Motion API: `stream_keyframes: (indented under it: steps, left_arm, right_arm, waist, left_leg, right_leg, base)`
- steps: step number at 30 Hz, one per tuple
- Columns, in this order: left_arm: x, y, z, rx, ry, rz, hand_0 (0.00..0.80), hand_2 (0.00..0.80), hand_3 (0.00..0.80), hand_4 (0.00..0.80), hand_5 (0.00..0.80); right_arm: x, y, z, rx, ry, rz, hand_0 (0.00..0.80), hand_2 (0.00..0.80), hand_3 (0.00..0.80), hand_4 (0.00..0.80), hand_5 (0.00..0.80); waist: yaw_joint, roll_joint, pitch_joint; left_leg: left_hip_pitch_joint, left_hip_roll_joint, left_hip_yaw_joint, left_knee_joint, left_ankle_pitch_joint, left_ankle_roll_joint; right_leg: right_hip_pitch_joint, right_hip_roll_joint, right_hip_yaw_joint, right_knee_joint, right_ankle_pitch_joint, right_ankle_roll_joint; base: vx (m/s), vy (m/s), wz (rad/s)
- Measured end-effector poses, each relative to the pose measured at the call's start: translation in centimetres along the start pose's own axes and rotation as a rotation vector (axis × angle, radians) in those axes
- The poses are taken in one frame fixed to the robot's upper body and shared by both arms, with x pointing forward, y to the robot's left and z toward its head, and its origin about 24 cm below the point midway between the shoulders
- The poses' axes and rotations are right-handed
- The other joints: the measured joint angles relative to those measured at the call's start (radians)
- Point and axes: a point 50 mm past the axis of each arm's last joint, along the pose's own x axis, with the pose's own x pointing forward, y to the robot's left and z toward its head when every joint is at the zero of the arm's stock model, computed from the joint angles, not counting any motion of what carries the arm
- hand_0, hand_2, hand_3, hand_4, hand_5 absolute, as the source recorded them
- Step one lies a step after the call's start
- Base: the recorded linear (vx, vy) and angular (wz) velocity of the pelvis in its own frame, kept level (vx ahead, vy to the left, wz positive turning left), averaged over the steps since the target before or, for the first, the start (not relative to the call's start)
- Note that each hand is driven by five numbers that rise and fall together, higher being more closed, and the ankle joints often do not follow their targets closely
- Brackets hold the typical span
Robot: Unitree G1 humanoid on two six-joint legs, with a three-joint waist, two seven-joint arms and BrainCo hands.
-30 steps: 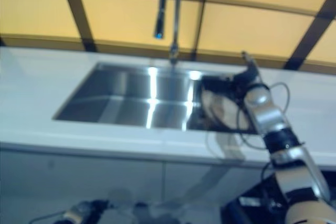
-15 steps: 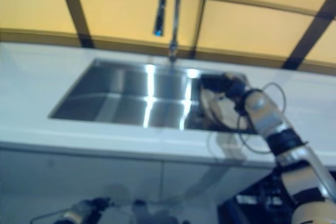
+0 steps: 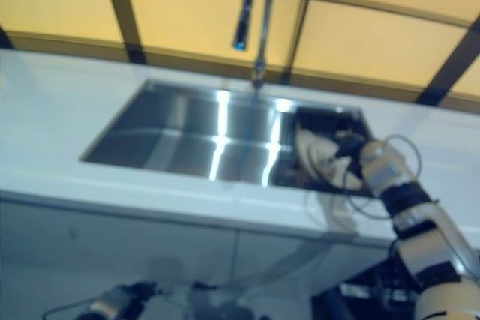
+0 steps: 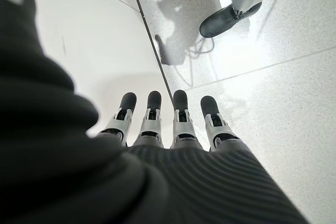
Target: Take plates into dishwasher
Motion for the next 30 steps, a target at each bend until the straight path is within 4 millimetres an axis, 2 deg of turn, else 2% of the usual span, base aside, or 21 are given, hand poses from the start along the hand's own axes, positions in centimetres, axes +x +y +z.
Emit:
stream_keyframes:
  steps: [7, 16, 30]
  left_arm:
    - [0.0, 0.4, 0.3, 0.008, -0.005, 0.010, 0.000, 0.000, 0.000, 0.000, 0.000]
    - [-0.1, 0.5, 0.6, 0.009, -0.010, 0.014, 0.000, 0.000, 0.000, 0.000, 0.000]
    - [-0.1, 0.9, 1.4, 0.009, -0.014, 0.022, 0.000, 0.000, 0.000, 0.000, 0.000]
  right_arm:
    - [0.4, 0.9, -0.4, -0.006, 0.036, 0.053, 0.000, 0.000, 0.000, 0.000, 0.000]
    - [0.8, 2.1, 0.1, -0.003, 0.029, 0.102, 0.000, 0.000, 0.000, 0.000, 0.000]
    - [1.1, 2.5, 0.0, -0.050, 0.058, 0.087, 0.000, 0.000, 0.000, 0.000, 0.000]
  waist:
    - [0.004, -0.016, 0.029]
    - [0.004, -0.009, 0.036]
    - [0.004, -0.003, 0.040]
  left_leg:
    - [-0.001, -0.001, -0.003, 0.005, 0.000, 0.000]
    - [-0.001, -0.001, -0.004, 0.005, 0.001, 0.001]
    - [-0.002, -0.001, -0.005, 0.005, 0.001, 0.001]
  right_leg:
    - [0.000, -0.001, -0.001, 0.000, 0.000, 0.000]
    - [0.001, -0.001, -0.005, 0.001, 0.000, 0.000]
    - [0.001, -0.002, -0.006, 0.001, 0.000, 0.000]
  base:
    - [0.000, 0.000, 0.00]
    - [0.000, 0.000, 0.00]
    - [0.000, 0.000, 0.00]
